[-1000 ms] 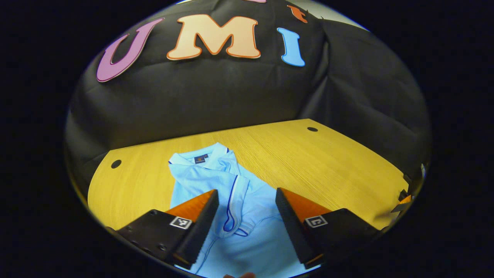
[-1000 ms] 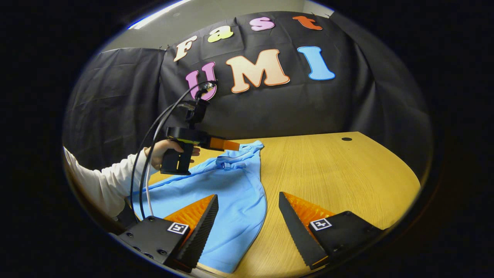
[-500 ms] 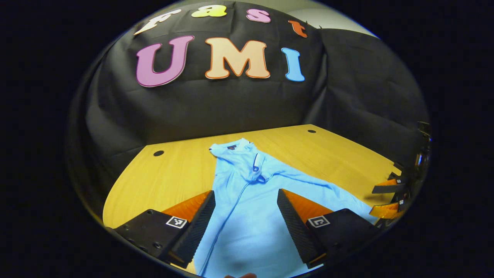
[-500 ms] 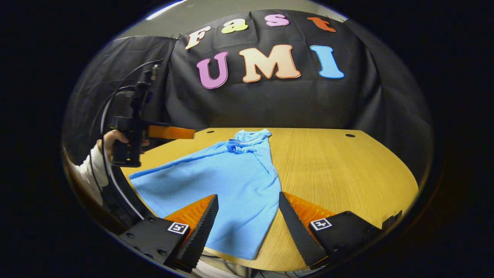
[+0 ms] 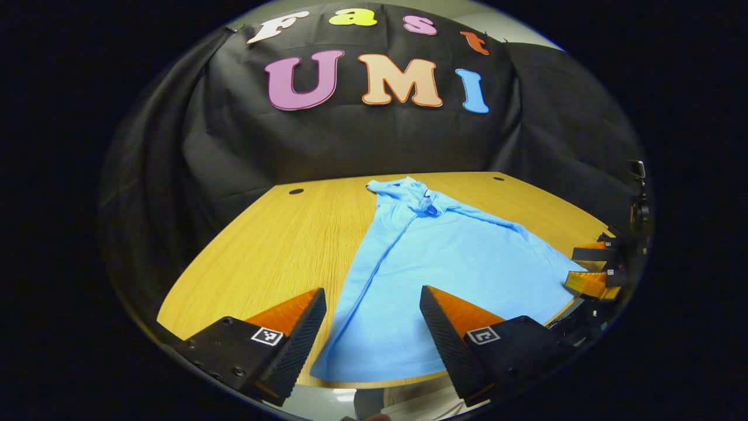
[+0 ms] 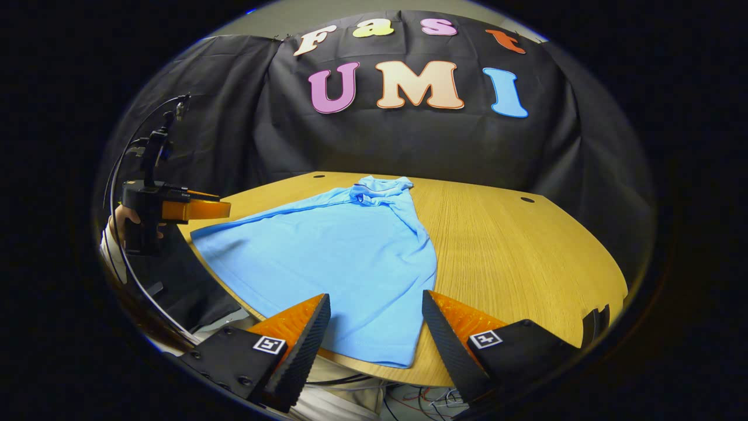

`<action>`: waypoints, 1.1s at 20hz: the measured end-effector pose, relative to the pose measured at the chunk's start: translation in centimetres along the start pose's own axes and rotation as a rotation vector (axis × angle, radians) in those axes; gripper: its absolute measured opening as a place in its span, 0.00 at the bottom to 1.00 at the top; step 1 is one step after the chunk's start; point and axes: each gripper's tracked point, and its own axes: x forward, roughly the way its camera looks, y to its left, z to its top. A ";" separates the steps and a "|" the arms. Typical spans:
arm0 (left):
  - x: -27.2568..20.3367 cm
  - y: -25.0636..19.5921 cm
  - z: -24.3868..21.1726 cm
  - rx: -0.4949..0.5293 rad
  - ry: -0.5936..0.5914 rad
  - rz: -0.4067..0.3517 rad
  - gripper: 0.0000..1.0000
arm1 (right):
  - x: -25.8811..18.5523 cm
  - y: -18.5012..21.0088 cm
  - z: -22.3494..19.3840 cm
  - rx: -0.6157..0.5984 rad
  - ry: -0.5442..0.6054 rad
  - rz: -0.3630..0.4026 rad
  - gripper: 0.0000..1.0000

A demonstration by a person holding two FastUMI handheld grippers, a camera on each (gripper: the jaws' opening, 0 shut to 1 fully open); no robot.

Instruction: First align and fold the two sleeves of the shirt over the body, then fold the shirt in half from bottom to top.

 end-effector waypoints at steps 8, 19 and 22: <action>0.1 0.4 -4.1 -0.053 0.055 0.017 0.95 | 0.7 0.2 -1.0 0.031 0.015 0.005 0.98; 0.3 -0.5 -4.1 -0.031 -0.019 0.026 0.86 | 1.2 1.6 -1.0 0.054 -0.026 0.035 0.89; 0.6 -1.6 -3.8 -0.023 -0.033 -0.023 0.60 | 1.5 2.4 -0.9 0.053 -0.033 0.055 0.59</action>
